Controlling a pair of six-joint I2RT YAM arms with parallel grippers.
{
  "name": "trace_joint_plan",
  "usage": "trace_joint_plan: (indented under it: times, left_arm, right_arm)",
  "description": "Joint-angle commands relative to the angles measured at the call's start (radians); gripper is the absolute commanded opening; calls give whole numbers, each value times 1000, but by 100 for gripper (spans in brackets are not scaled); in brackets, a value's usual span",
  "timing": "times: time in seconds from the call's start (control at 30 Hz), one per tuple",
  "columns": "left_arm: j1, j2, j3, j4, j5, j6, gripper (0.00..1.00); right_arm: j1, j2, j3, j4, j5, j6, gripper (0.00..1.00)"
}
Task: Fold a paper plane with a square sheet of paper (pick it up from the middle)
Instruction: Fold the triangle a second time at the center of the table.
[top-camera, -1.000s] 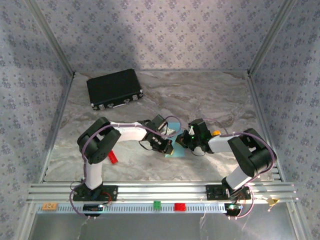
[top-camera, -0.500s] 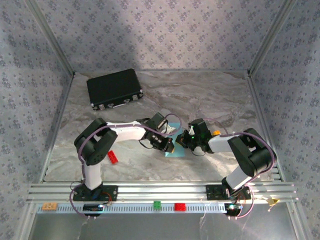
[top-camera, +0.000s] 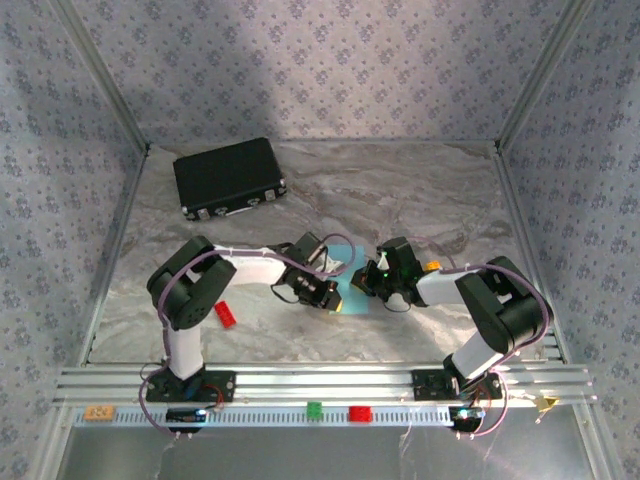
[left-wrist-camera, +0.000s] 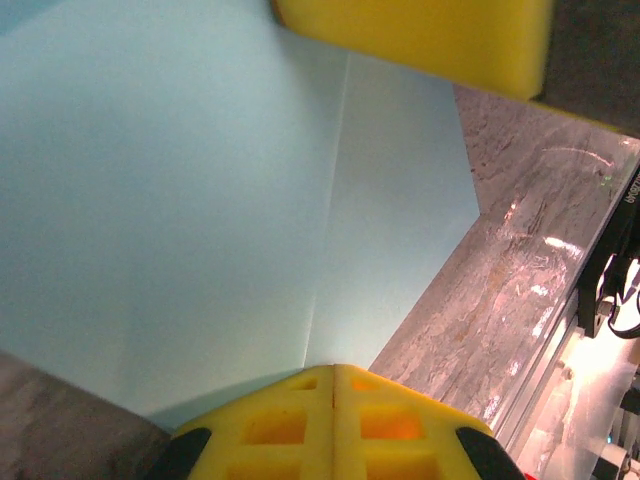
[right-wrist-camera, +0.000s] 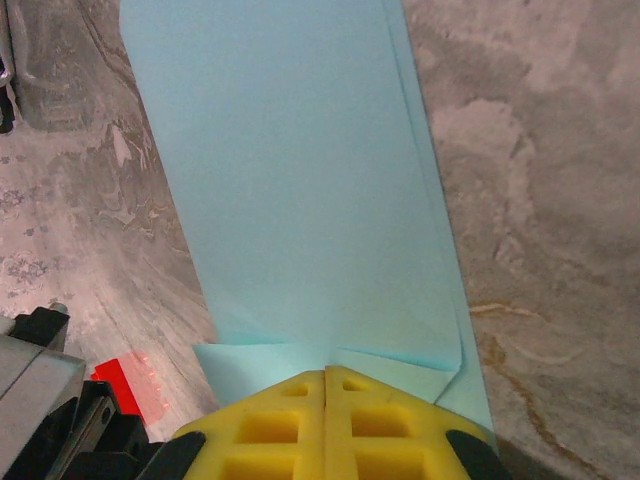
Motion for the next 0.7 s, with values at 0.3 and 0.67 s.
trace_joint_plan:
  times: [0.3,0.67]
  left_arm:
    - [17,-77,-118,16,14,-64,4]
    - [23,-214,-62,2,17,-87,2]
  right_arm:
    - [-11,36,-13,-72,36,-5,3]
    - [-10,41,-7,-70,34,-6,3]
